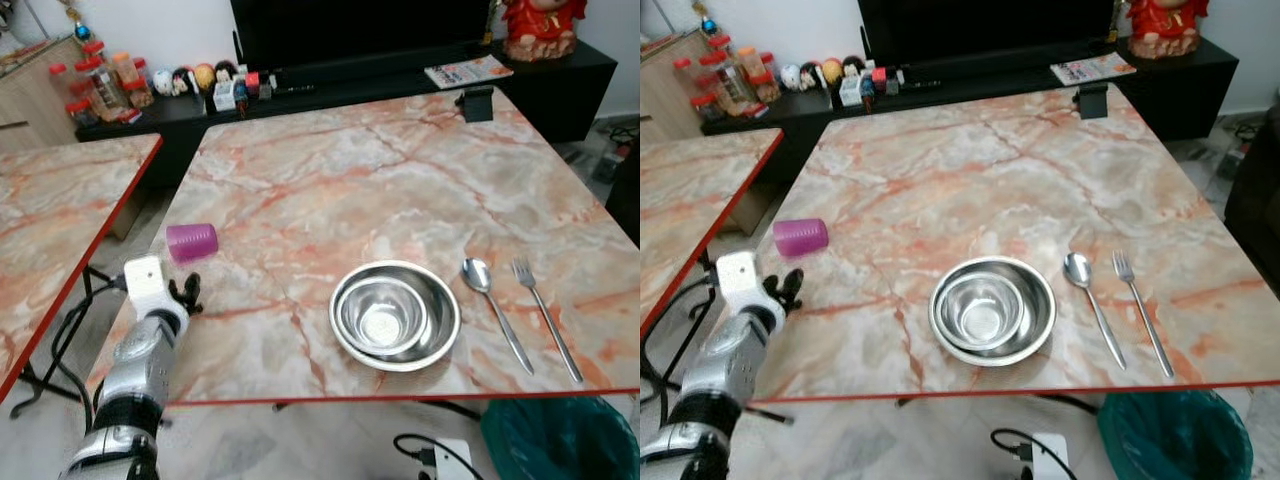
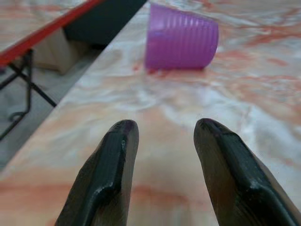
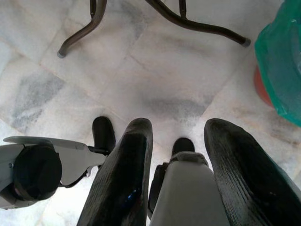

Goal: Setting the table

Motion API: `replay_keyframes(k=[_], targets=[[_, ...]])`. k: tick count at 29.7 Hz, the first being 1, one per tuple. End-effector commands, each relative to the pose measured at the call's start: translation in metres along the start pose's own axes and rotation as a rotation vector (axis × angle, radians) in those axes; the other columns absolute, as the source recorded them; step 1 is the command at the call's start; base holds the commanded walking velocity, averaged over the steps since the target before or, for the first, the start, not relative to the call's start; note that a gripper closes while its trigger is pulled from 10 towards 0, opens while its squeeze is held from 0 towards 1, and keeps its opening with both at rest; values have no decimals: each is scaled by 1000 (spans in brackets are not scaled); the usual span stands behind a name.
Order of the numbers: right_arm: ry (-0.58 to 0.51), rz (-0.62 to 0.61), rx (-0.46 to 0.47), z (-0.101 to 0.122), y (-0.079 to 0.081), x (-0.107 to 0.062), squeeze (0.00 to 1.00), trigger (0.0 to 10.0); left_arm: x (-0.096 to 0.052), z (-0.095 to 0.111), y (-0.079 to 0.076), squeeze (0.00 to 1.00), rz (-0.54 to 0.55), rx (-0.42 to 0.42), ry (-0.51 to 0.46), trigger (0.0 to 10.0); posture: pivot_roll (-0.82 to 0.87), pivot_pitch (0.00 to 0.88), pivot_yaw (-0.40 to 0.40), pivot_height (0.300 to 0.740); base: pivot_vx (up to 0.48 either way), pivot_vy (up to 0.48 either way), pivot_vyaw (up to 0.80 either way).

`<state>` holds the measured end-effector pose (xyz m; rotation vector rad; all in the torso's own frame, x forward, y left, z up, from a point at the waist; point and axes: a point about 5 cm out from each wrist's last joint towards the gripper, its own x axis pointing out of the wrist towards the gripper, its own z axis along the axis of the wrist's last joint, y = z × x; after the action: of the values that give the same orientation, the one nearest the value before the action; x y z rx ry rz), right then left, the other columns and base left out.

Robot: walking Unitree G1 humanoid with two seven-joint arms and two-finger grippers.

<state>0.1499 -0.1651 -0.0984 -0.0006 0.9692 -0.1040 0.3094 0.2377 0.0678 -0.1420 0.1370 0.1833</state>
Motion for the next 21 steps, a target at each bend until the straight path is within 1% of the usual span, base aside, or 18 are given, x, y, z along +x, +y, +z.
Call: replay_keyframes(k=[1, 2, 3, 4, 6, 7, 8, 9, 14, 15, 17, 21], targets=[[-2, 13, -3, 1, 5, 0, 0, 10000, -6, 0, 4, 0, 25, 59, -34, 10000, 60, 0, 151, 740, 0, 0, 0], [-3, 13, -3, 1, 5, 0, 0, 10000, -9, -4, 6, 0, 34, 71, -34, 10000, 60, 0, 151, 740, 0, 0, 0], [-9, 12, 1, 2, 4, 0, 0, 10000, -15, -15, 12, 0, 71, 83, -18, 10000, 58, 0, 151, 740, 0, 0, 0], [-9, 12, 1, 2, 4, 0, 0, 10000, -15, -15, 12, 0, 71, 83, -18, 10000, 58, 0, 151, 740, 0, 0, 0], [-16, 11, 7, 2, 3, 0, 0, 10000, -22, -28, 22, 0, 112, 126, 21, 10000, 58, 0, 149, 740, 0, 0, 0], [-16, 11, 7, 2, 3, 0, 0, 10000, -22, -28, 22, 0, 112, 126, 21, 10000, 58, 0, 149, 740, 0, 0, 0], [-22, 10, 10, 3, 3, 0, 0, 10000, -26, -32, 28, 0, 137, 140, 32, 10000, 55, 0, 146, 740, 0, 0, 0], [-24, 9, 10, 3, 2, 0, 0, 10000, -26, -32, 29, 0, 142, 136, 28, 10000, 55, 0, 146, 740, 0, 0, 0], [-28, 7, 8, 4, 1, 0, 0, 10000, -23, -23, 26, 0, 134, 127, -14, 10000, 57, 0, 144, 740, 0, 0, 0], [-31, 8, 6, 6, 2, 1, 0, 10000, -20, -17, 20, 0, 114, 129, -42, 10000, 57, 0, 142, 740, 0, 0, 0], [-33, 9, 5, 6, 2, 1, 0, 10000, -19, -16, 17, 0, 108, 133, -49, 10000, 57, 0, 142, 740, 0, 0, 0], [-34, 10, 3, 7, 1, 1, 0, 10000, -16, -12, 9, 0, 90, 127, -74, 10000, 55, 0, 139, 740, 0, 480, 0]])
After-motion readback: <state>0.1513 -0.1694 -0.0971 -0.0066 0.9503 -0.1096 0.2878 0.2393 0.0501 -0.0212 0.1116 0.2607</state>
